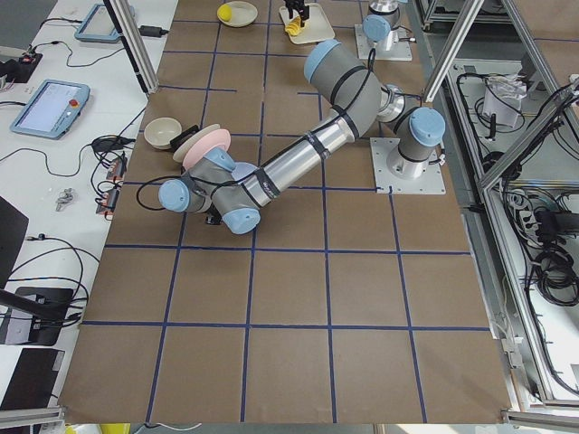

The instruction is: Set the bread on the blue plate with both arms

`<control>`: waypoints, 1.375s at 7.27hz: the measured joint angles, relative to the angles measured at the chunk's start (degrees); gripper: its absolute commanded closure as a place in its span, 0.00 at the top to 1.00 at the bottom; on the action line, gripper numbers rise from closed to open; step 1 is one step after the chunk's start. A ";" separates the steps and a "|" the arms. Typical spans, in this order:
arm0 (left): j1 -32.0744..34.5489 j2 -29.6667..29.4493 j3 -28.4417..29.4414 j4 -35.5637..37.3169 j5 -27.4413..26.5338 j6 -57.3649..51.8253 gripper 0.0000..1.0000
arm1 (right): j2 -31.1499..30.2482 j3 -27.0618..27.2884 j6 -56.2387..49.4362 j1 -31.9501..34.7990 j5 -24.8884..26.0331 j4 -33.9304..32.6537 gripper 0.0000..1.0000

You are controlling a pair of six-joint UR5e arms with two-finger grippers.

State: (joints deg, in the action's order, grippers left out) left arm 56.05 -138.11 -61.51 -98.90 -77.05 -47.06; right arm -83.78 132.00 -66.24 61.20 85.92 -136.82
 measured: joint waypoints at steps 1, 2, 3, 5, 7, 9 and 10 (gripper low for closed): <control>-0.07 0.04 0.40 -1.00 0.02 0.05 0.11 | 1.35 -0.01 0.14 0.01 0.18 -1.41 0.18; -0.12 0.16 0.60 -1.43 0.00 0.07 0.09 | 1.81 -0.05 0.82 0.00 0.65 -1.89 0.10; -0.13 0.42 0.64 -1.61 -0.04 0.10 0.08 | 1.57 -0.33 2.89 0.07 1.76 -1.16 0.09; -0.16 1.51 0.58 -1.89 -0.19 -0.05 0.06 | -4.28 -2.77 12.02 1.61 4.05 8.50 0.10; -0.10 4.06 -0.29 -2.45 -0.36 -0.15 0.05 | -13.61 -6.38 20.93 6.18 4.98 21.96 0.10; 0.18 9.17 -2.76 -4.30 -1.74 -0.19 0.04 | -19.10 -11.72 26.06 8.52 5.83 33.79 0.11; 0.52 12.82 -5.43 -4.72 -2.89 -0.09 0.04 | -19.80 -15.32 29.57 9.98 5.79 39.21 0.11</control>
State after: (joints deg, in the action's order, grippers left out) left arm 56.57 -125.29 -66.94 -103.63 -79.94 -47.15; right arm -103.57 116.67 -36.68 71.17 91.71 -97.61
